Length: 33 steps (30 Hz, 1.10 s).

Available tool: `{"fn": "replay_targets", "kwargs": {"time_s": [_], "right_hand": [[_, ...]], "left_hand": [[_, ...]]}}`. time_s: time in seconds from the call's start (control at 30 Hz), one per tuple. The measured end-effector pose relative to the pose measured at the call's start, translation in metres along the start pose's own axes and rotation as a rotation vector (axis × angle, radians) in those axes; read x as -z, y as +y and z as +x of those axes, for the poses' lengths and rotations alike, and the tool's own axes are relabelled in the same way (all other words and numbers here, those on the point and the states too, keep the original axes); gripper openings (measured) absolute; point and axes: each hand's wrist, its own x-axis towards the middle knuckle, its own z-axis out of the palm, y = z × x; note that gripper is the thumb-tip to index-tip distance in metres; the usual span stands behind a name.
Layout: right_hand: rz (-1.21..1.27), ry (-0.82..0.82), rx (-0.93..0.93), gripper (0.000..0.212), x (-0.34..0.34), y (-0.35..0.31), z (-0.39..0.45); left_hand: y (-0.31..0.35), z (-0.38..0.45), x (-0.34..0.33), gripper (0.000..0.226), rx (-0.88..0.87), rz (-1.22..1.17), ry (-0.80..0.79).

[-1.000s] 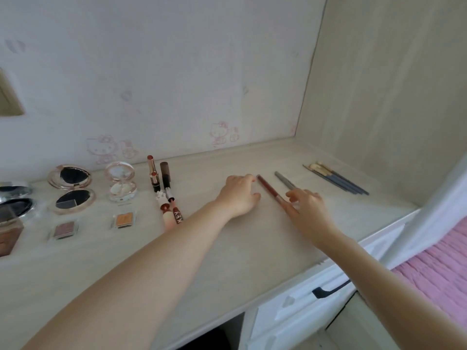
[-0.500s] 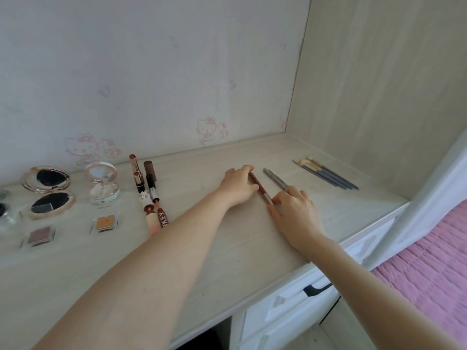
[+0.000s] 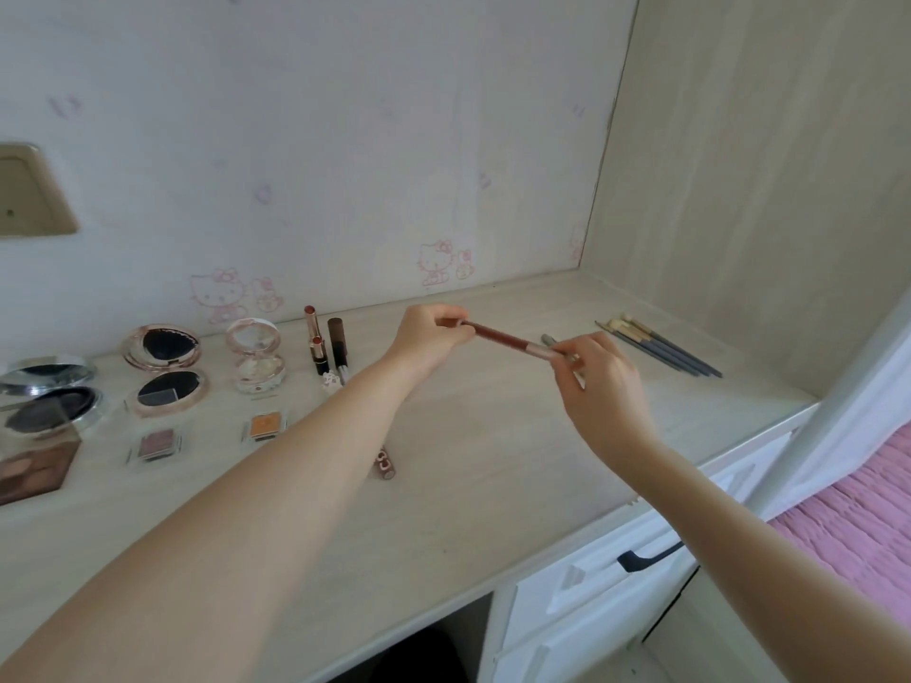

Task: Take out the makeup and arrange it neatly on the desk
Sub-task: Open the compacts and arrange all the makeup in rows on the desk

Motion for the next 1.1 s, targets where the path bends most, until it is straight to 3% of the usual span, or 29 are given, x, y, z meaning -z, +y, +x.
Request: {"fn": "replay_targets", "kwargs": {"time_s": [0.23, 0.43, 0.77, 0.9, 1.1], "right_hand": [[0.224, 0.054, -0.103, 0.016, -0.012, -0.046, 0.003], [0.534, -0.025, -0.144, 0.028, -0.029, -0.094, -0.011], [0.665, -0.312, -0.155, 0.042, -0.072, -0.150, -0.027], [0.776, -0.451, -0.221, 0.045, -0.091, -0.175, -0.040], [0.722, -0.572, -0.230, 0.039, -0.119, -0.196, -0.063]], "left_hand": [[0.009, -0.045, 0.067, 0.009, 0.079, -0.515, -0.077], [0.003, -0.091, 0.115, 0.003, 0.113, -0.586, -0.040], [-0.018, -0.155, 0.196, 0.010, 0.049, -0.293, 0.003], [-0.028, -0.180, 0.219, 0.003, -0.021, -0.038, 0.018], [-0.052, -0.207, 0.240, 0.013, -0.202, 0.519, 0.105]]}}
